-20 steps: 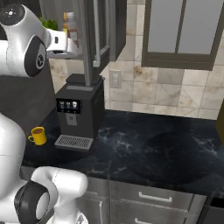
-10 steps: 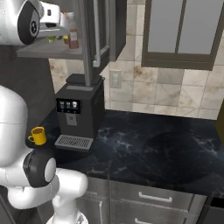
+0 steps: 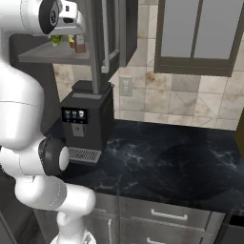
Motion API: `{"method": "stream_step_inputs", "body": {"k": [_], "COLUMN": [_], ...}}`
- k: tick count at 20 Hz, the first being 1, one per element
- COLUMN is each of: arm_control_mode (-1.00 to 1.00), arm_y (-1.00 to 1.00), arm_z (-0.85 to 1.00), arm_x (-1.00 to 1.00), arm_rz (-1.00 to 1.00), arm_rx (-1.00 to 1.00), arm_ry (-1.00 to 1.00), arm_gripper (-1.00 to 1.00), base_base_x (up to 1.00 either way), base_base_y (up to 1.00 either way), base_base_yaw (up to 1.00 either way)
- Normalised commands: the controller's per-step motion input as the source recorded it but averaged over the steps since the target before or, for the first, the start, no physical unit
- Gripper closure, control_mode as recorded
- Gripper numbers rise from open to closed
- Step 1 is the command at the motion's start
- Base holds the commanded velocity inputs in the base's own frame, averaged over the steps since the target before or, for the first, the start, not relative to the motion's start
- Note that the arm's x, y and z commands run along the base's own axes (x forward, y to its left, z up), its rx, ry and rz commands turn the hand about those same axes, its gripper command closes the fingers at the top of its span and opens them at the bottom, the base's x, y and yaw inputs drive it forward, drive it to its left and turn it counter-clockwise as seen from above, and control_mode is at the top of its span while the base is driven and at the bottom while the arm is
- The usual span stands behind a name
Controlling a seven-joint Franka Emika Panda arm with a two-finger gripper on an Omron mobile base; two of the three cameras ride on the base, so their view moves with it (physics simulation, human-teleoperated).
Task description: Pick the cinnamon and honey bottle from the cabinet and place them next to the mug.
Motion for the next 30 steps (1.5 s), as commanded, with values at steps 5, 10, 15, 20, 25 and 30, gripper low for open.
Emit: {"method": "stream_step_inputs", "body": {"k": [5, 10, 15, 20, 25, 30], "arm_control_mode": [-1.00, -1.00, -1.00, -1.00, -1.00, -1.00], "arm_y": [0.00, 0.00, 0.08, 0.24, 0.12, 0.00], "arm_z": [-0.31, -0.05, 0.00, 0.00, 0.00, -0.01], "arm_x": [0.95, 0.88, 0.51, 0.25, 0.19, 0.02], "arm_rz": [0.00, 0.00, 0.00, 0.00, 0.00, 0.00], "arm_rx": [0.05, 0.01, 0.00, 0.00, 0.00, 0.00], "arm_ry": [0.00, 0.00, -0.02, 0.00, -0.01, -0.02], "arm_gripper": [-1.00, -1.00, -1.00, -1.00, -1.00, -1.00], "base_base_x": [0.00, 0.00, 0.00, 0.00, 0.00, 0.00], "base_base_y": [0.00, 0.00, 0.00, 0.00, 0.00, 0.00], "base_base_yaw": [0.00, 0.00, 0.00, 0.00, 0.00, 0.00]}}
